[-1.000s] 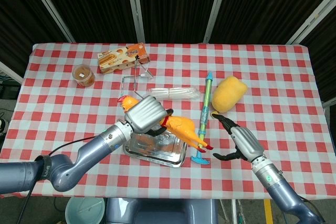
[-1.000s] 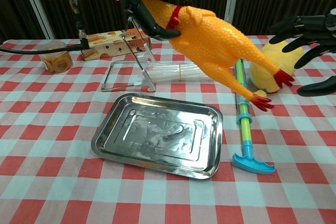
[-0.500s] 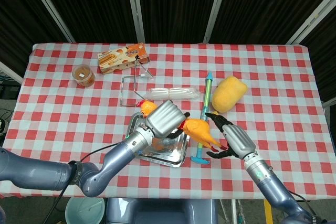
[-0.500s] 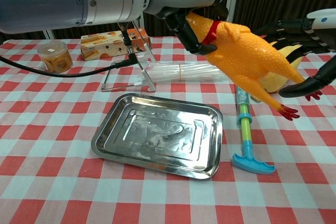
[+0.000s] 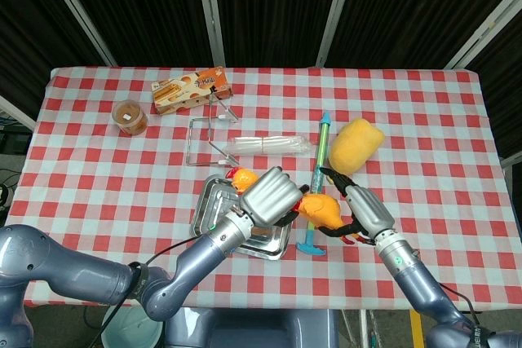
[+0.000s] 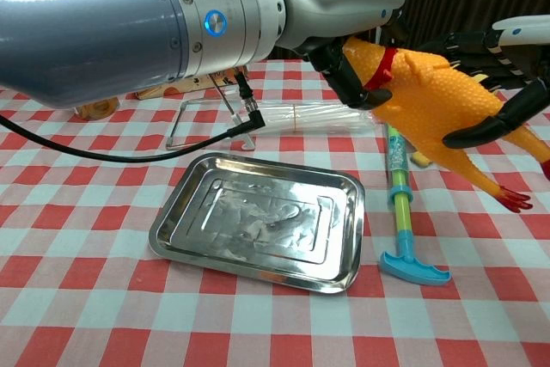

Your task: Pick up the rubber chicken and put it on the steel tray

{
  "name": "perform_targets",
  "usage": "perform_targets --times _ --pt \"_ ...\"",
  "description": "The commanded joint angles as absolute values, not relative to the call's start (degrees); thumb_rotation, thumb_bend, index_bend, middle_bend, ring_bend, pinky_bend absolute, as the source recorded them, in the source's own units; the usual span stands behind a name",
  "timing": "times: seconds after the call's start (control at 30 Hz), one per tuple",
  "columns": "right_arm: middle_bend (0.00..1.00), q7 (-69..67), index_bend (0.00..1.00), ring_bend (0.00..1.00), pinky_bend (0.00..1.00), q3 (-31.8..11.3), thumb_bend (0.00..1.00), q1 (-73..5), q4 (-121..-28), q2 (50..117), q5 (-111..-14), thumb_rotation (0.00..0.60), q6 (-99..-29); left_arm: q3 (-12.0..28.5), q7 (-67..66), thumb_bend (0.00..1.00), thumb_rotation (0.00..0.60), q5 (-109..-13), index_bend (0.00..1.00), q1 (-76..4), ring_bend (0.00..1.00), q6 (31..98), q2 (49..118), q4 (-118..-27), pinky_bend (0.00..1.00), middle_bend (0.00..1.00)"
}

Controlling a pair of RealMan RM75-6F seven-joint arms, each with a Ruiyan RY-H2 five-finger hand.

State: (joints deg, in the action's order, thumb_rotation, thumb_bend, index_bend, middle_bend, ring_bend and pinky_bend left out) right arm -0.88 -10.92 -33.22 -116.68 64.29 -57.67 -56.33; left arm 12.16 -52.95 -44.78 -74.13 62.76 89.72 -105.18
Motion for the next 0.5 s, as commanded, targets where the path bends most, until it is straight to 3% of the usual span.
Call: perform_targets --times 0.03,0.4,0.5 --pt "0.12 -0.73 0.08 0.13 0.23 -11.09 0.21 -33.39 -116.05 64.75 -57.07 0.6 -56.51 11.94 -53.11 0.68 0.6 -45.17 0.57 -74.09 0.6 63.12 89.97 -105.31 0.59 0.67" --pt "0.18 0.28 0.15 0.18 0.27 -11.41 0.21 -33.9 -113.3 66.53 -54.43 0.6 -56.88 11.44 -52.47 0.67 0.6 -45.47 0.57 -74.01 0.6 62.37 89.83 -106.39 0.59 0.66" --pt "0.22 0.78 0.22 0.22 0.31 -11.41 0.23 -33.97 -112.75 67.03 -54.09 0.6 -57.2 11.15 -52.27 0.67 0.6 -45.54 0.57 -73.89 0.6 62.17 89.66 -106.51 0.59 0.66"
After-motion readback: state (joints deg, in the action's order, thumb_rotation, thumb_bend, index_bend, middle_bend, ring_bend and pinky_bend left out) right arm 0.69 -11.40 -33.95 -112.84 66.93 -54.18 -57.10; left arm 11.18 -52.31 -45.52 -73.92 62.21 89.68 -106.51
